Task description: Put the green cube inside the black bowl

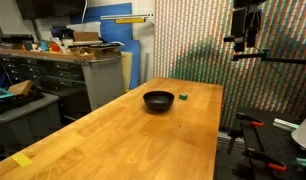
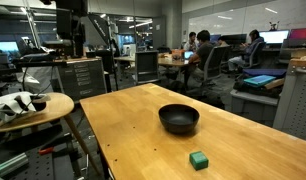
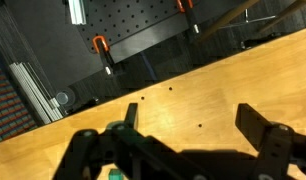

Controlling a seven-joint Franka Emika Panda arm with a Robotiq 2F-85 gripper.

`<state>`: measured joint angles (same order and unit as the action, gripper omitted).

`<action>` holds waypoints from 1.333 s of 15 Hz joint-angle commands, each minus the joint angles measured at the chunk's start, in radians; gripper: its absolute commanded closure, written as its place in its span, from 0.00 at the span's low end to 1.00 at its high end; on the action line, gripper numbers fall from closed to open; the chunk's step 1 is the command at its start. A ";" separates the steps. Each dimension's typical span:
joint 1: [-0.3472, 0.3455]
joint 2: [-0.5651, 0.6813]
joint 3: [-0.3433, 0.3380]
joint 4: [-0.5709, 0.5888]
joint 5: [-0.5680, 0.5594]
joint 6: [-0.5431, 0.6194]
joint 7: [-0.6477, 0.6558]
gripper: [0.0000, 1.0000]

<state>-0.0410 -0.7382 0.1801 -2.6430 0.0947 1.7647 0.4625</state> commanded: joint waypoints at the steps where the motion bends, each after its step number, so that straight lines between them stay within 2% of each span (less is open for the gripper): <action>1: -0.052 0.024 -0.045 -0.019 -0.058 0.079 -0.029 0.00; 10: -0.114 0.232 -0.146 0.031 -0.185 0.285 -0.143 0.00; 20: -0.132 0.549 -0.292 0.166 -0.182 0.456 -0.311 0.00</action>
<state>-0.1601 -0.2944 -0.0788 -2.5547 -0.0949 2.1902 0.2010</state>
